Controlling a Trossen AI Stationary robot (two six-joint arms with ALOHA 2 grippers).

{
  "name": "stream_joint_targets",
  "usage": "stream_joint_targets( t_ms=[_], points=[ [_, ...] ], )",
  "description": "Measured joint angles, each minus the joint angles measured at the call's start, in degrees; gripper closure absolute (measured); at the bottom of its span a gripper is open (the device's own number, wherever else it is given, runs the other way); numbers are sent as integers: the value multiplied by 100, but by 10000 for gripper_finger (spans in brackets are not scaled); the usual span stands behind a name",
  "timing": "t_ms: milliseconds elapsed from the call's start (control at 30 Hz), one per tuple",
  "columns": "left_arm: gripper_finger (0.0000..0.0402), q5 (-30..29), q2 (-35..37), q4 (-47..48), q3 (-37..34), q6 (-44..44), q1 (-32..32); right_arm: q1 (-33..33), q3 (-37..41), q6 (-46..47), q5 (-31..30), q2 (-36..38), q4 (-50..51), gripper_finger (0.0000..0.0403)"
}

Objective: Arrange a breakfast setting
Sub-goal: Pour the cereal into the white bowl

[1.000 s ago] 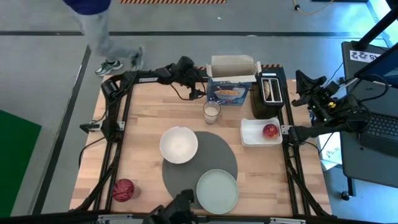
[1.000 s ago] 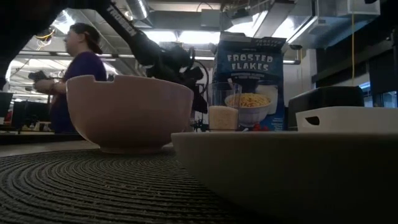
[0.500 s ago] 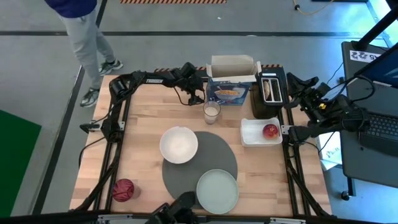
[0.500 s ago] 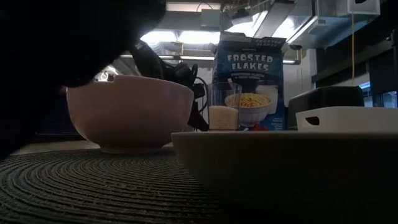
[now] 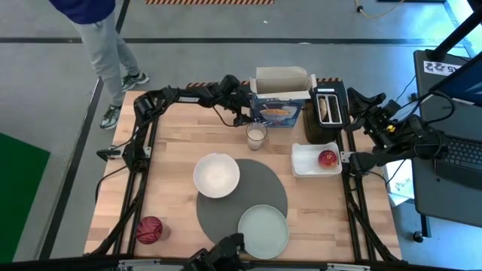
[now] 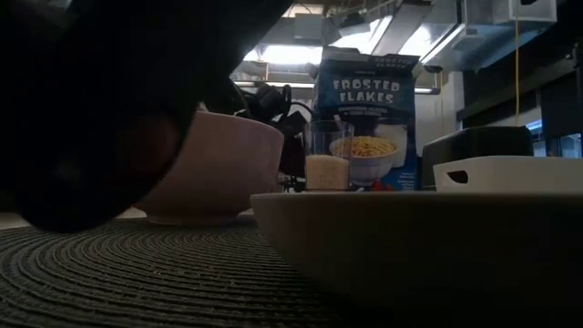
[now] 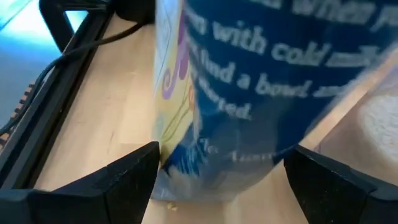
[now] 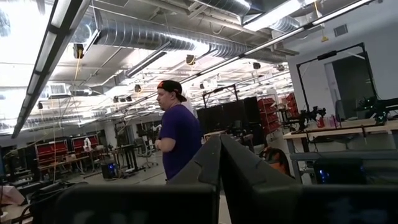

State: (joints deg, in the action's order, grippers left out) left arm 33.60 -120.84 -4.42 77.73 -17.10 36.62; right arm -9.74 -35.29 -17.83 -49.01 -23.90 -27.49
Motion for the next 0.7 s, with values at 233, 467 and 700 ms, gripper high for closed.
stream_joint_targets(
  t_ms=[233,467,700],
  points=[
    [74,-488,0,-280,0,16,-328,2,2,5,5,-19,-195,393],
    [75,-1033,0,-285,0,229,-420,0,2,3,72,-107,-264,393],
    [116,-1003,0,-307,0,447,-404,0,2,3,80,-221,-255,393]
  ],
)
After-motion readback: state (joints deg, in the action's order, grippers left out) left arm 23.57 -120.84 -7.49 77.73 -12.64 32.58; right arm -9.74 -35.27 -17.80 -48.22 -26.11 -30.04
